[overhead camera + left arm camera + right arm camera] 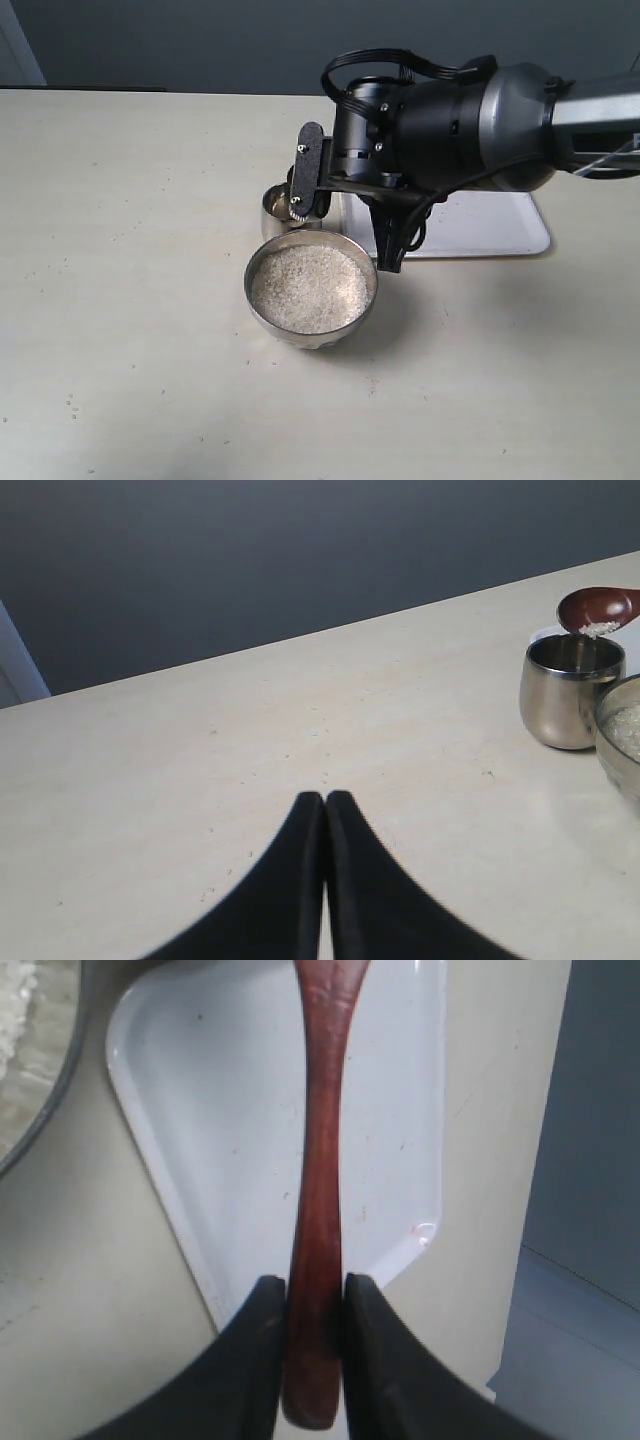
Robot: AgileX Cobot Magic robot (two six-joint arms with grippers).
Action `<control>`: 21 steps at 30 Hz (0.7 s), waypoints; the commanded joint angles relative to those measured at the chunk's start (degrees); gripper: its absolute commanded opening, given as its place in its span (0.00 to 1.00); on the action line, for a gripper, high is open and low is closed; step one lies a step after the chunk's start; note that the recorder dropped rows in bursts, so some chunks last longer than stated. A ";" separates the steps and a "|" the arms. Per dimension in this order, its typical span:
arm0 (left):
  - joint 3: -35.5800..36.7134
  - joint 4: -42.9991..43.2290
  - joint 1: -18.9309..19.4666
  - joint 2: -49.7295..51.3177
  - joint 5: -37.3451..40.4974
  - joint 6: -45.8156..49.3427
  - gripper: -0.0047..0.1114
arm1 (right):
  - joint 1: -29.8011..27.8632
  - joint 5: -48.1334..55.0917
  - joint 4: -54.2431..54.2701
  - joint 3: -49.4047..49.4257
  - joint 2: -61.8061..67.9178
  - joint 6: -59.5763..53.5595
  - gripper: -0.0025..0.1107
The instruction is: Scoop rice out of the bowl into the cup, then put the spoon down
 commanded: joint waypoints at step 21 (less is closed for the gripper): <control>-0.14 -0.03 -0.13 -0.25 -0.79 -0.31 0.04 | 2.67 -0.52 -9.55 1.62 0.16 5.60 0.02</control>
